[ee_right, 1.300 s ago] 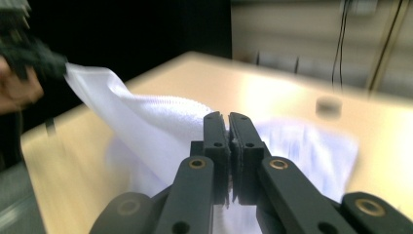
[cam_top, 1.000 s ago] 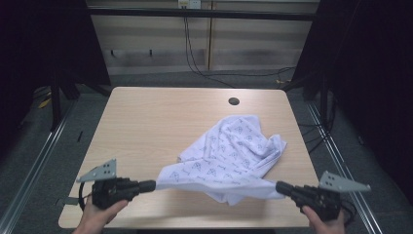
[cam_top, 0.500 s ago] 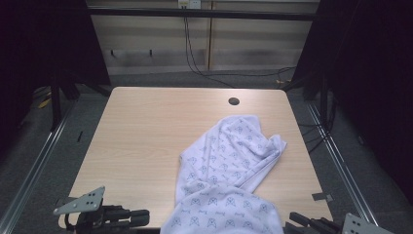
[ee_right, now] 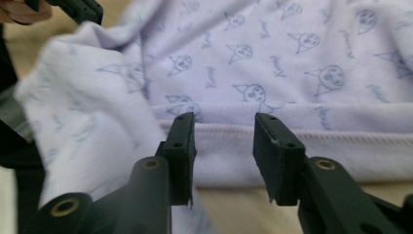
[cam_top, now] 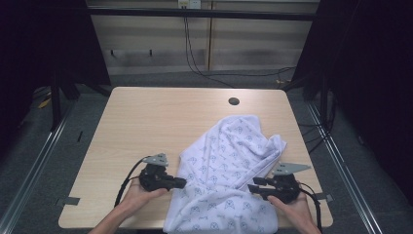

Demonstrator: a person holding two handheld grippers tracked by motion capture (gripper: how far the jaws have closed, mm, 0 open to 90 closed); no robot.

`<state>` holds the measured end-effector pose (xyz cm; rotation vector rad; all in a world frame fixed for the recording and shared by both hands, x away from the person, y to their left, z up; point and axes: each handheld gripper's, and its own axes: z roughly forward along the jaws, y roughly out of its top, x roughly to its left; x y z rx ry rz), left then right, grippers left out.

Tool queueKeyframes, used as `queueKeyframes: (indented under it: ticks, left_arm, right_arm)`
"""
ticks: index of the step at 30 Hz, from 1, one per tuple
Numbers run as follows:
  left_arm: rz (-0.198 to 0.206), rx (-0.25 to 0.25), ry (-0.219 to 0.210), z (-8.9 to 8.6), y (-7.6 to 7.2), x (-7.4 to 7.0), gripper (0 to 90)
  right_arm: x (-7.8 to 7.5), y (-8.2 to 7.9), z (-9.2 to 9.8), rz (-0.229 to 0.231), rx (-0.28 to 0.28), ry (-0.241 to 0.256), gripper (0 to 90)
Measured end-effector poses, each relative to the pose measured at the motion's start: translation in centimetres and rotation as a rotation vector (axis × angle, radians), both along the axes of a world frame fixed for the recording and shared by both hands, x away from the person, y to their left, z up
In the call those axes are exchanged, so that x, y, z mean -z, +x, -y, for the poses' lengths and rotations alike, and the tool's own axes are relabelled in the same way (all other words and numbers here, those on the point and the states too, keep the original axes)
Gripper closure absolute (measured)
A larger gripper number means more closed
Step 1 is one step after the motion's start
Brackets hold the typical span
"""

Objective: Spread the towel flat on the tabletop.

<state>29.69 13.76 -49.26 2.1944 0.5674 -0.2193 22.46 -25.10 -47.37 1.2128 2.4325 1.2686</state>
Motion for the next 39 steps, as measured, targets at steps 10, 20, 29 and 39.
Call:
queueKeyframes:
  ticks: [10,20,29,39]
  left_arm:
    - [0.017,-0.014,0.103,-1.1,-2.5,0.3,85.4]
    - [0.025,-0.012,0.096,-3.4,-4.2,0.3,82.9]
    - [0.047,-0.063,0.11,-3.2,-3.0,0.2,79.4]
    - [0.057,-0.081,0.098,-2.6,-1.3,0.3,71.3]
  right_arm:
    - [1.5,-0.2,-3.3,-0.021,-0.064,-0.077,44.3]
    - [1.3,-2.3,-3.6,0.029,-0.012,-0.198,90.0]
    - [1.5,-0.5,-1.2,-0.031,0.037,-0.049,59.8]
    - [1.9,-0.3,-2.8,0.016,0.048,-0.203,86.6]
